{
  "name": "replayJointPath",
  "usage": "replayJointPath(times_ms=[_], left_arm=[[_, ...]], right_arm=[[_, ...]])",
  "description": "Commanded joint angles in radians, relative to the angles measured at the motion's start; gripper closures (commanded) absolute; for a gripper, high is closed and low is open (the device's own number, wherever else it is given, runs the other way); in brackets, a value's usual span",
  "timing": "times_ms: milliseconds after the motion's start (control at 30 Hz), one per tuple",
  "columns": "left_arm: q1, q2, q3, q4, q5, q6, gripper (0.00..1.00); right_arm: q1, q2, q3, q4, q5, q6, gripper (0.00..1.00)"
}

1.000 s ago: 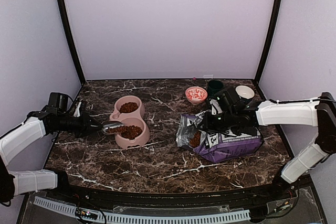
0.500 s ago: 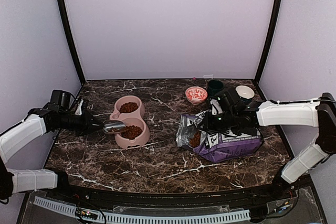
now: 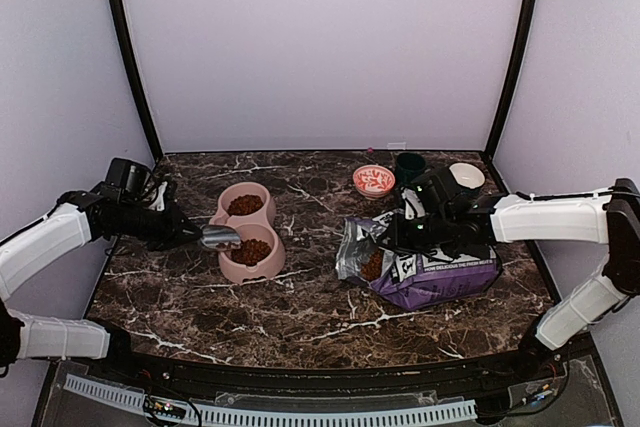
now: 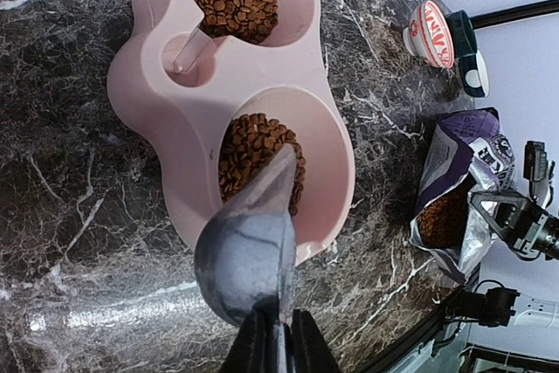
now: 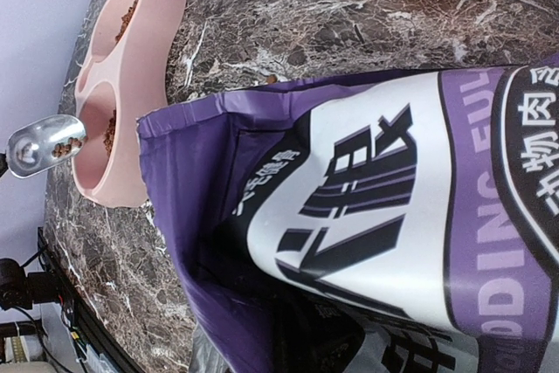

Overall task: Serve the pet food
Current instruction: Place the pet food in the pet food bowl.

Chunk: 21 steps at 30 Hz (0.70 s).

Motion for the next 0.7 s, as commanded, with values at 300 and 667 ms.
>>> replayJointPath(times_ms=[300, 667], left_arm=[[-0.115, 0.067, 0.153, -0.122, -0.203, 0.016, 1.0], [-0.2, 0.104, 0.23, -0.131, -0.252, -0.003, 1.0]], right_arm=[[-0.031, -0.021, -0.031, 0.006, 0.035, -0.015, 1.0], [-0.035, -0.03, -0.045, 0.011, 0.033, -0.013, 1.0]])
